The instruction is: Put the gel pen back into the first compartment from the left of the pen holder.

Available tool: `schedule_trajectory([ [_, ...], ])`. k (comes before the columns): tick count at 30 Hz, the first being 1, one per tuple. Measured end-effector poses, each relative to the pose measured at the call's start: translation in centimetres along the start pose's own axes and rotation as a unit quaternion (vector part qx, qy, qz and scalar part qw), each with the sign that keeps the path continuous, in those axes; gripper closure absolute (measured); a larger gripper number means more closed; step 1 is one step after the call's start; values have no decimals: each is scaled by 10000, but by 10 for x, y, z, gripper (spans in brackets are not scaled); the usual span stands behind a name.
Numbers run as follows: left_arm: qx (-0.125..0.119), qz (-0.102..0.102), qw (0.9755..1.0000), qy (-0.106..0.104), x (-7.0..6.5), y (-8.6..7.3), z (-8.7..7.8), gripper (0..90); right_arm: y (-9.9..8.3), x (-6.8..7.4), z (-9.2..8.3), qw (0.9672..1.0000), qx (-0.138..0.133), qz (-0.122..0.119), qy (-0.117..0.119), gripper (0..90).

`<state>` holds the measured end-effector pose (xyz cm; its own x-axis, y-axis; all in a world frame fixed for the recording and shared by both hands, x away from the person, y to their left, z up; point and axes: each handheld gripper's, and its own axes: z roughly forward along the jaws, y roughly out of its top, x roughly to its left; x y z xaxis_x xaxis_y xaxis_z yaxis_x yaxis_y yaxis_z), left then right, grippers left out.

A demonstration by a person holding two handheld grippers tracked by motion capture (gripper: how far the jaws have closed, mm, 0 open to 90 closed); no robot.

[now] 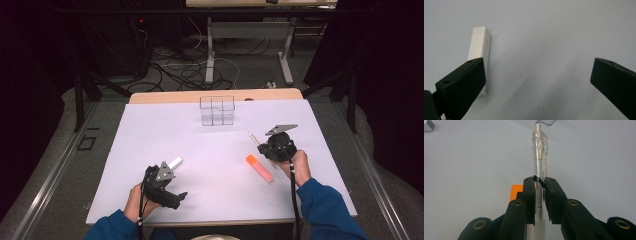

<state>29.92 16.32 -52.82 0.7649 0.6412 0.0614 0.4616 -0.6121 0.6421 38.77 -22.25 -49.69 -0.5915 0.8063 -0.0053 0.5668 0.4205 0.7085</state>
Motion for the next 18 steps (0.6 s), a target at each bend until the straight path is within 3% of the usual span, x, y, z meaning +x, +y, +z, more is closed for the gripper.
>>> schedule_trajectory([
  [18, -6, 10, 10000, 5, 0, 0, -1, 0, 17, 7, 10, 9996, -235, -72, 140, 795],
])
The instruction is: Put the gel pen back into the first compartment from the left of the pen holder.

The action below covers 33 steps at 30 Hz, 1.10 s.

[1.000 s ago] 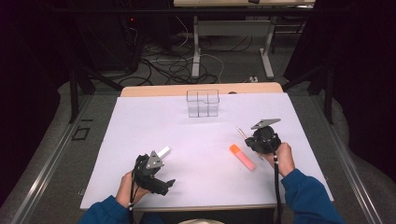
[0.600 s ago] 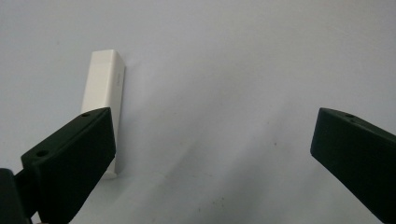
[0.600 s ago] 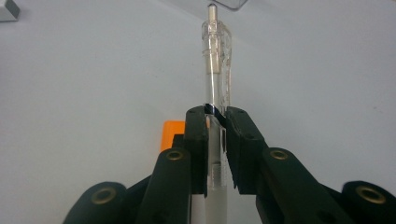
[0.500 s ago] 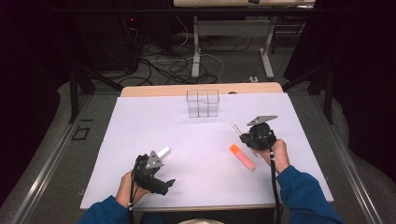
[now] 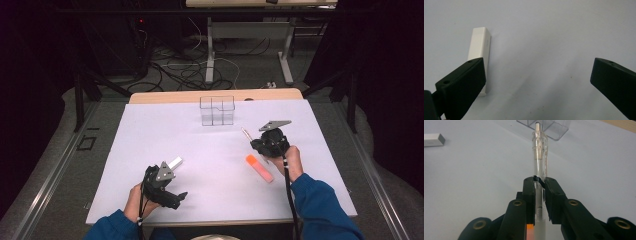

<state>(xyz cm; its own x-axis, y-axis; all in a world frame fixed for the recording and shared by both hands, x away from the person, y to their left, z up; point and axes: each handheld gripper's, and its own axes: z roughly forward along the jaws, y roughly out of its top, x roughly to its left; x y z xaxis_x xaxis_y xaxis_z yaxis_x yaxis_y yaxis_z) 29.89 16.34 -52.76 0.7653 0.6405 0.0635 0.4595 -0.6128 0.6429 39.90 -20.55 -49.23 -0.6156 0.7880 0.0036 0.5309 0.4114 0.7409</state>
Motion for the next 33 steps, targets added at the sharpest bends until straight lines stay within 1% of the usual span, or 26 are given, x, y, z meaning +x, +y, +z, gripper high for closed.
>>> schedule_trajectory([
  [1, -1, 2, 10000, 0, 0, 0, 0, 0, 1, 0, 0, 10000, 11, 49, -11, 795],
  [3, -1, -2, 10000, 1, 0, 0, 0, 0, 2, 0, 1, 10000, -79, 38, 19, 795],
  [5, -1, -3, 10000, 0, 0, 0, 0, 0, 4, 0, 1, 9999, -87, 71, -4, 796],
  [12, -12, 11, 10000, -10, 0, 0, 0, 0, 9, 3, 6, 9997, -214, 103, 66, 796],
  [13, -21, 1, 10000, -14, 0, 0, 0, 0, 10, 3, 7, 9997, -207, 76, 60, 796],
  [14, 46, 18, 10000, -74, 1, 1, -1, 0, 11, 4, 8, 9997, -236, 97, 49, 796],
  [17, -72, 2, 10000, -36, 0, 0, 0, 0, 14, 5, 10, 9995, -291, 81, 76, 796],
  [18, -10, 15, 10000, -64, 1, 1, -1, 0, 14, 5, 10, 9995, -288, 66, 83, 796],
  [19, -27, 12, 10000, -58, 1, 1, -1, 0, 15, 6, 11, 9995, -298, 61, 92, 796],
  [20, -23, 16, 10000, -61, 1, 1, -1, 0, 16, 6, 13, 9992, -370, 49, 118, 796],
  [22, -19, 22, 10000, -61, 0, 1, -1, 0, 17, 6, 15, 9994, -319, -1, 102, 796],
  [23, -42, 26, 10000, -66, 1, 1, 0, 0, 18, 6, 16, 9995, -309, 23, 108, 796],
  [24, 15, 15, 10000, -88, 1, 1, -1, 0, 18, 6, 17, 9993, -349, 2, 104, 796],
  [25, 9, 20, 10000, -91, 1, 1, -1, 0, 19, 7, 18, 9993, -341, 46, 118, 796],
  [26, 10, 24, 10000, -84, 1, 1, -1, 0, 20, 7, 19, 9992, -378, -8, 125, 796],
  [27, 3, 33, 10000, -84, 1, 1, -1, 0, 21, 7, 19, 9992, -358, 28, 162, 796],
  [29, -38, 14, 10000, -81, 1, 1, -1, 0, 22, 8, 21, 9990, -428, 5, 140, 796],
  [30, -56, 1, 10000, -72, 1, 1, 0, 0, 23, 8, 21, 9989, -432, 26, 168, 796],
  [33, -27, 13, 10000, -87, 1, 1, -1, 0, 24, 8, 23, 9987, -465, -3, 195, 796],
])
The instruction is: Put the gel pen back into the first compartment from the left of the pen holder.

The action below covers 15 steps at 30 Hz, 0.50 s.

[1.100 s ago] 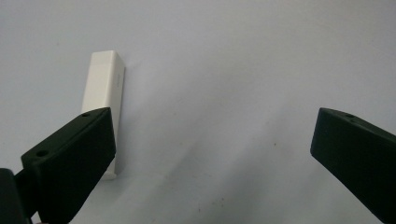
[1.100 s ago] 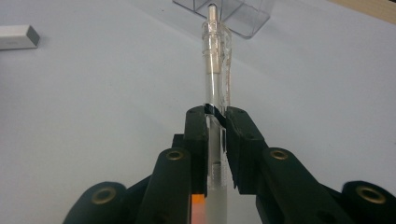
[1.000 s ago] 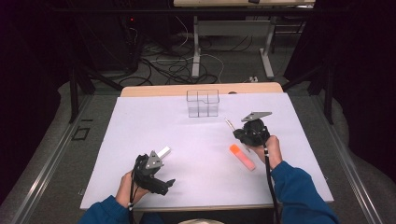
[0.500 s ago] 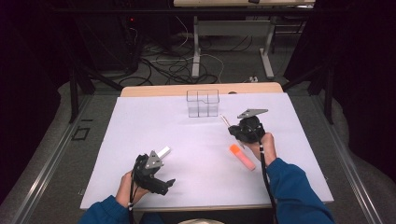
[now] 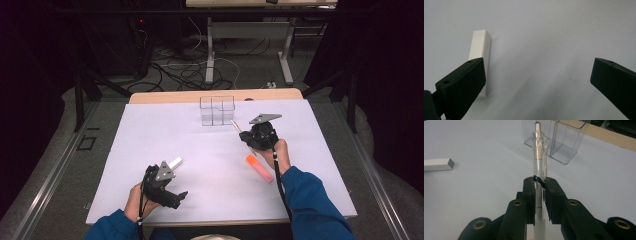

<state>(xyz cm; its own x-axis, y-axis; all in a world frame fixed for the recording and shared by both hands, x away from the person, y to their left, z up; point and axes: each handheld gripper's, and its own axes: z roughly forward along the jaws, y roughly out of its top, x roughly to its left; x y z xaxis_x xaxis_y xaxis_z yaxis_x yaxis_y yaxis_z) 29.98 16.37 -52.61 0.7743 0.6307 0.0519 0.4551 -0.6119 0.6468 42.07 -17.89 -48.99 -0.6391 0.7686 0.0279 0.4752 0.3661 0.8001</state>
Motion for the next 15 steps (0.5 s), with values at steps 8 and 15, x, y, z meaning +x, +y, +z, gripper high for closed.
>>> schedule_trajectory([
  [8, 25, 11, 10000, 11, 0, 0, -1, 0, 5, -1, 5, 9999, -93, 23, 40, 796],
  [15, -35, 7, 10000, 24, 0, 0, 0, 0, 10, 0, 11, 9998, -170, 6, 119, 795],
])
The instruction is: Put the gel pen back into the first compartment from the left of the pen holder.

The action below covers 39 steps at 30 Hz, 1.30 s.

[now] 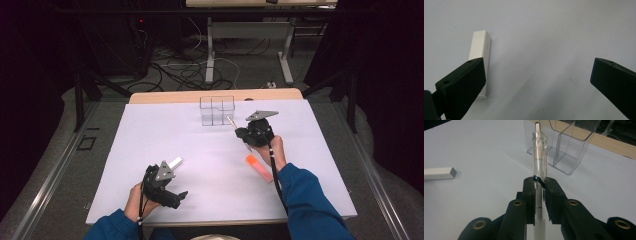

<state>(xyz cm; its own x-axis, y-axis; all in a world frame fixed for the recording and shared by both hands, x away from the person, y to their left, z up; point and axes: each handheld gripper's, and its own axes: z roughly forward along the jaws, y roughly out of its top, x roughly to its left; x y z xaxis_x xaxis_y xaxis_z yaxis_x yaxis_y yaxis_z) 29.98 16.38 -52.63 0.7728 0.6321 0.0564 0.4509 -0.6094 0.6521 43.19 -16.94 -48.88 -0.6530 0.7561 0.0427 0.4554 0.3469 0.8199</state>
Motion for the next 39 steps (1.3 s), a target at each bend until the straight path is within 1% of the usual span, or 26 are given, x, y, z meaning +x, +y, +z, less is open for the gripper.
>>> schedule_trajectory([
  [1, -16, -6, 10000, 7, 0, 0, 0, 0, 0, 0, 1, 10000, -13, 6, 32, 795],
  [3, -42, -9, 10000, 24, 0, 0, 1, 0, 1, 1, 2, 10000, -12, 37, 9, 795],
  [4, -44, -9, 10000, 26, 0, 0, 0, 0, 2, 0, 3, 10000, -4, 5, 43, 796],
  [6, -43, -7, 10000, 24, 0, 0, 1, 0, 3, 1, 3, 10000, -17, -1, 30, 795],
  [8, 3, -1, 10000, -9, 0, 0, 0, 0, 3, 1, 4, 10000, -47, -35, 36, 795],
  [10, -9, -1, 10000, 0, 0, 0, 0, 0, 5, 1, 5, 10000, -69, 19, 33, 796],
  [11, -9, 2, 10000, 0, 0, 0, 0, 0, 5, 1, 6, 9999, -143, 10, 65, 796],
  [12, -10, 3, 10000, -2, 0, 0, 0, 0, 7, 1, 6, 10000, -71, 9, 49, 796],
  [13, 49, 14, 10000, -30, 0, 1, -1, 0, 8, 1, 6, 9999, -85, 14, 53, 795],
  [14, 22, 6, 10000, -20, 0, 0, 0, 0, 9, 1, 7, 9999, -104, -22, 42, 795],
  [20, 48, 20, 10000, -46, 1, 1, -1, 0, 16, 2, 15, 9998, -172, -50, 59, 796],
  [21, 20, 3, 10000, -45, 0, 1, -1, 0, 18, 3, 16, 9997, -207, -66, 62, 796],
  [22, -71, 16, 10000, 2, 0, 1, 0, 0, 19, 3, 18, 9996, -276, -82, 34, 796],
  [23, -85, 14, 10000, 5, 0, 1, 1, 0, 21, 3, 18, 9996, -272, -102, 60, 796],
  [26, -68, 10, 10000, 3, 0, 1, 0, 0, 27, 5, 22, 9991, -398, -120, 44, 796],
  [27, -13, 25, 10000, -42, 0, 1, 0, 0, 29, 5, 23, 9991, -392, -145, 54, 796],
  [28, -40, 16, 10000, -33, 0, 1, 0, 0, 31, 5, 25, 9990, -436, -111, 41, 795],
  [29, -12, 27, 10000, -49, 0, 1, 0, 0, 33, 5, 26, 9989, -460, -110, 37, 796],
  [31, -40, 18, 10000, -45, 0, 1, 0, 0, 37, 5, 29, 9986, -509, -131, 30, 796],
  [33, 3, 25, 10000, -70, 1, 1, -1, 0, 41, 6, 31, 9984, -551, -145, 4, 795],
  [37, -40, 18, 10000, -54, 0, 1, 0, 0, 49, 6, 38, 9980, -618, -156, -14, 796],
  [39, -17, 22, 10000, -69, 0, 1, 0, 0, 51, 5, 42, 9977, -648, -176, -26, 796],
])
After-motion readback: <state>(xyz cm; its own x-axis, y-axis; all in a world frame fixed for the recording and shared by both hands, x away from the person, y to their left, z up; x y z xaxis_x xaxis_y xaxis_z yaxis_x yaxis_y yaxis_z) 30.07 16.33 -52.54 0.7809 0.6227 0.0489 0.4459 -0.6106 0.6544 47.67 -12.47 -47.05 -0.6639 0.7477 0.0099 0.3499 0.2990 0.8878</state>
